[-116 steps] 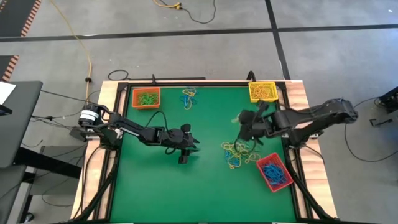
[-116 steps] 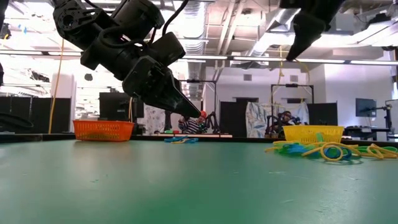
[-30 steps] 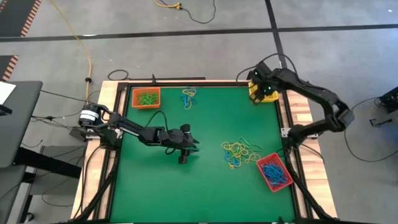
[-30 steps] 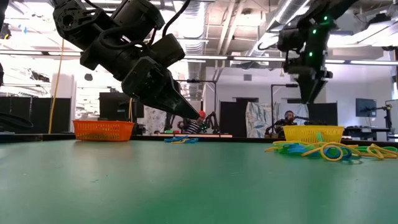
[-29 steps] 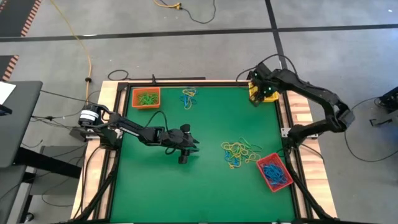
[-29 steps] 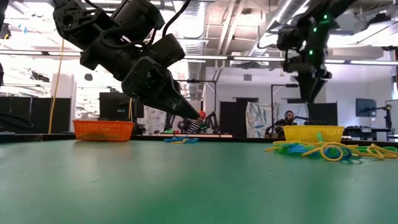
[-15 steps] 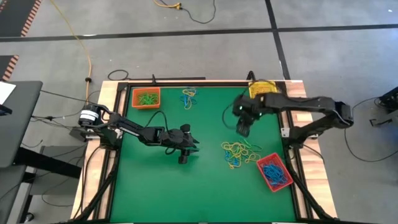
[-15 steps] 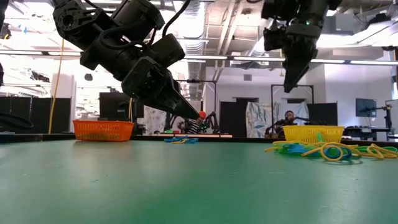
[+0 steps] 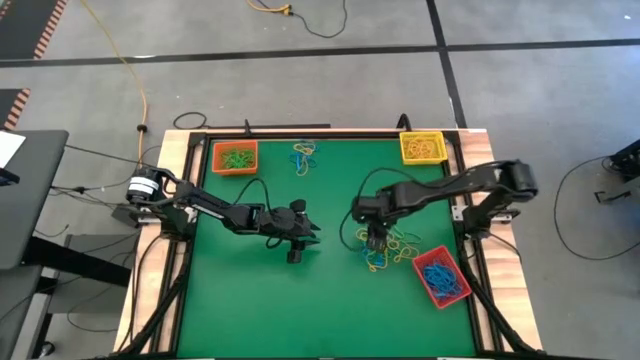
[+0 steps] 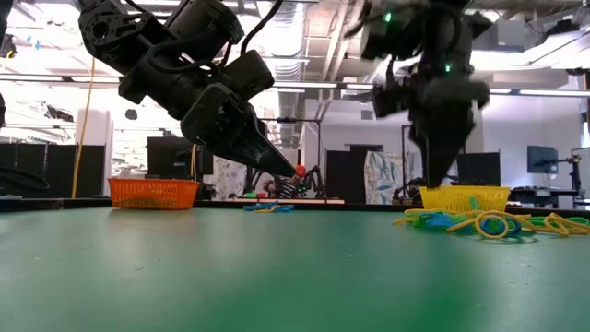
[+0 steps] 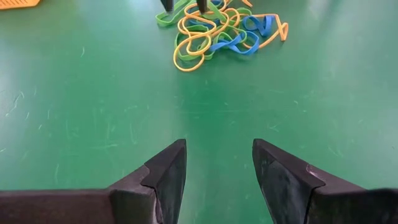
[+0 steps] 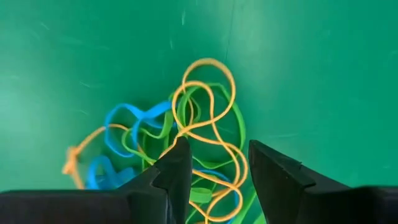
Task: Sort rubber bands into baskets
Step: Put the yellow rubber band into the yellow bin
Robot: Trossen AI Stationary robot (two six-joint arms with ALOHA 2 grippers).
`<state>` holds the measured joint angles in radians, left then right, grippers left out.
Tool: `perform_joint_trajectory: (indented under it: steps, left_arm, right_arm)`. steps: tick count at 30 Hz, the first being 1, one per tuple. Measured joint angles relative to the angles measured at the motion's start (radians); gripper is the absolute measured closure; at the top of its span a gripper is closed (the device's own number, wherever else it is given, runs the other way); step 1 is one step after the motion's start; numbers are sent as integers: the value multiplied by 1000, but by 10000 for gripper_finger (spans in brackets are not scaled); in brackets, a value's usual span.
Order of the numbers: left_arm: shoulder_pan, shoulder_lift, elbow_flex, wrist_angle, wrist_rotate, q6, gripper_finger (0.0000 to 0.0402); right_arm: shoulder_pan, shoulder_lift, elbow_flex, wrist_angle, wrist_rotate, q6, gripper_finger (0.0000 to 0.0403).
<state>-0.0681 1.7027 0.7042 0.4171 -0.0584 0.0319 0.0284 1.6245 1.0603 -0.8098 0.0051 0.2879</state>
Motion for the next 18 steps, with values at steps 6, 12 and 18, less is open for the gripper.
perform_joint_trajectory:
  steps: [6,12,18]
  left_arm:
    - [0,0,0,0,0,-3,226]
    - [0,0,0,0,0,-3,226]
    - [0,0,0,0,0,-3,226]
  right_arm:
    - [-5,109,0,-6,-1,3,223]
    - [-2,142,0,4,-3,-2,223]
    - [-2,105,0,-4,26,3,242]
